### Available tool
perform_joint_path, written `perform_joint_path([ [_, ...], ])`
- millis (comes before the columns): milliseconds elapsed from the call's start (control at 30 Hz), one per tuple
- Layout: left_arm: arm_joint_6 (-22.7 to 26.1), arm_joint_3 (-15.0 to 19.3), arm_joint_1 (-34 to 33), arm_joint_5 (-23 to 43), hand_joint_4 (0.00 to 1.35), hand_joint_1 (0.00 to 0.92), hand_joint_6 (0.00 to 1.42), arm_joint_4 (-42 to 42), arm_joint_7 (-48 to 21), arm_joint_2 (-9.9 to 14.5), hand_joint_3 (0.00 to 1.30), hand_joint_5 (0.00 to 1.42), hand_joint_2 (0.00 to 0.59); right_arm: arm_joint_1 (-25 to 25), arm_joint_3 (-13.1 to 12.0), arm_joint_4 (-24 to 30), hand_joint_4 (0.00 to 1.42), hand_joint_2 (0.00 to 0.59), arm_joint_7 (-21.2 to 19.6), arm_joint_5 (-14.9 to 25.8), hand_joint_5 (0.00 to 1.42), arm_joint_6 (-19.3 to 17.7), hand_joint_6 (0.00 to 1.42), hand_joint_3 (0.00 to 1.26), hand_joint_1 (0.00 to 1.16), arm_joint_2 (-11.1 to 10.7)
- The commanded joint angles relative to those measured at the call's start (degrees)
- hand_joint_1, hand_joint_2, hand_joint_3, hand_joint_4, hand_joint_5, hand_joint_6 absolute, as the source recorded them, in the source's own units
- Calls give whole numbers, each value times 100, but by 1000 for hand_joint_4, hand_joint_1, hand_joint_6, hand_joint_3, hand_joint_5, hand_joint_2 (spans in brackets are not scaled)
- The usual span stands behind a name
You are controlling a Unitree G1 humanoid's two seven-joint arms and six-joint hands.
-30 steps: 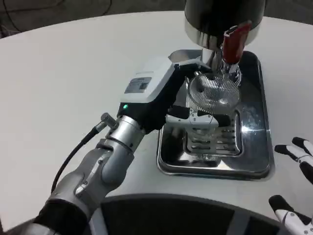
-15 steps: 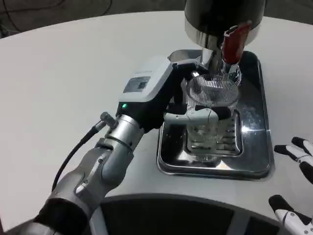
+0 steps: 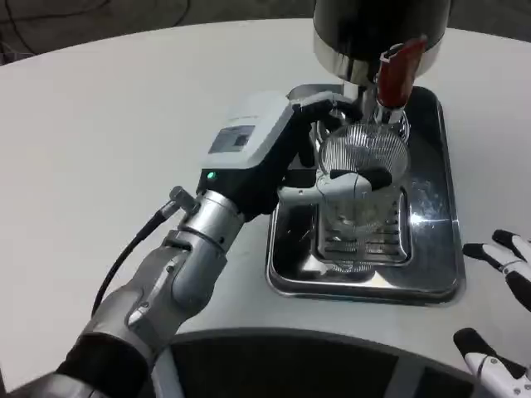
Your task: Grasp the cup under the faucet to collect the drink, then remove the cup.
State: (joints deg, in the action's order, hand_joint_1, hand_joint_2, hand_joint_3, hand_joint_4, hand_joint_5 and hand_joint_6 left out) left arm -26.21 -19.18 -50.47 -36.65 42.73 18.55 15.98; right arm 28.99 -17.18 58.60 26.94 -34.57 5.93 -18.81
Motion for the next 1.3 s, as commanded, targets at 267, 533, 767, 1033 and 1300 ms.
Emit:
perform_joint_path([
  [267,-251,309,324,227,457,152,1308,-604,69,192,389,817,71,-41,102,-36,0,431,26,-24,0,24,0,124,355,-21],
  [533,-252,582,833,492,481,148,1308,-1418,-166,359,408,830,80,-125,194,-59,0,431,33,-57,0,71,0,129,355,-34],
  [767,-217,824,1300,782,525,148,1308,-2220,-516,432,443,866,82,-150,220,-50,0,431,43,-60,0,98,0,133,355,-46],
  [1033,-141,1209,1820,1279,595,140,1342,-3280,-987,438,465,884,110,-124,213,-33,0,431,37,-36,0,101,0,133,355,-49],
  [1300,-10,1581,1756,2373,635,59,1248,-4071,-1944,488,531,848,116,-182,218,-25,0,431,33,-22,0,110,0,133,355,-58],
])
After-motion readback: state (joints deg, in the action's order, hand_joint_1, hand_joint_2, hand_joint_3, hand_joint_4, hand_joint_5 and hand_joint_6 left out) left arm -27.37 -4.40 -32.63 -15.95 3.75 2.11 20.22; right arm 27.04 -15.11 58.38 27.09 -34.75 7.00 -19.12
